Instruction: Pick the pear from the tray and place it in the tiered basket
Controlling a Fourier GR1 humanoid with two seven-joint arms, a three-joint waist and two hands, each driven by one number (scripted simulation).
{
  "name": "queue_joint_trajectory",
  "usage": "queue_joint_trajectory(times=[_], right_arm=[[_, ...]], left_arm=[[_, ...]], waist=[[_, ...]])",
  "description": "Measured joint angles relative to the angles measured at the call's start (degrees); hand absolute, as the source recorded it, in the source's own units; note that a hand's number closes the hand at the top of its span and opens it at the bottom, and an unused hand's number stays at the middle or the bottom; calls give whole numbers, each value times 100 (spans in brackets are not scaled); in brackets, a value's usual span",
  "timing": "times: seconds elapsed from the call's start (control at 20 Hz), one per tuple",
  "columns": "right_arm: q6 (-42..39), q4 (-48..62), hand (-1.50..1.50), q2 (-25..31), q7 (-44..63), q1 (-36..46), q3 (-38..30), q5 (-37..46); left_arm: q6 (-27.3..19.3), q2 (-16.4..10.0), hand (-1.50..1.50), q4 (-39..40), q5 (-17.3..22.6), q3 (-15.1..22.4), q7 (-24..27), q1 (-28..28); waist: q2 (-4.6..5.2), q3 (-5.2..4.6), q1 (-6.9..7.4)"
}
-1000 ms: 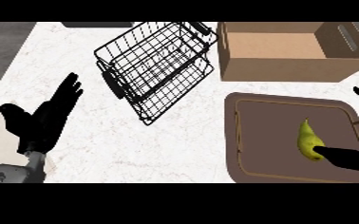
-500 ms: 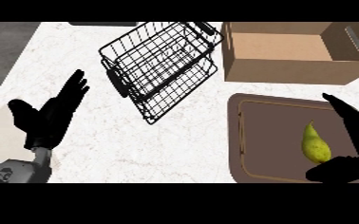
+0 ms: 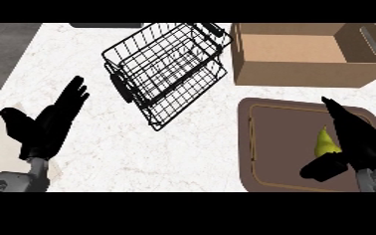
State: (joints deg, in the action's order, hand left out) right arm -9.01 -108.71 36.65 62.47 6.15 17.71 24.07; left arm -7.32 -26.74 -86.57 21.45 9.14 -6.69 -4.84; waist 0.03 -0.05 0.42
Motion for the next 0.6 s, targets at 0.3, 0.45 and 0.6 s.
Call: queue_joint_trajectory(times=[0.3, 0.45, 0.6], right_arm=[[80, 613, -150, -303, -321, -275, -39, 539], [184, 980, -150, -405, -566, -376, -116, 851], [247, 1130, -150, -487, -695, -487, -225, 1182]], left_arm=[[39, 169, 0, 70, -192, -105, -13, -47], [62, 217, 0, -172, -228, -164, -126, 109], [133, 316, 0, -159, -356, -225, -113, 154]], waist=[[-2, 5, -33], [-4, 6, -28], [-5, 7, -38]])
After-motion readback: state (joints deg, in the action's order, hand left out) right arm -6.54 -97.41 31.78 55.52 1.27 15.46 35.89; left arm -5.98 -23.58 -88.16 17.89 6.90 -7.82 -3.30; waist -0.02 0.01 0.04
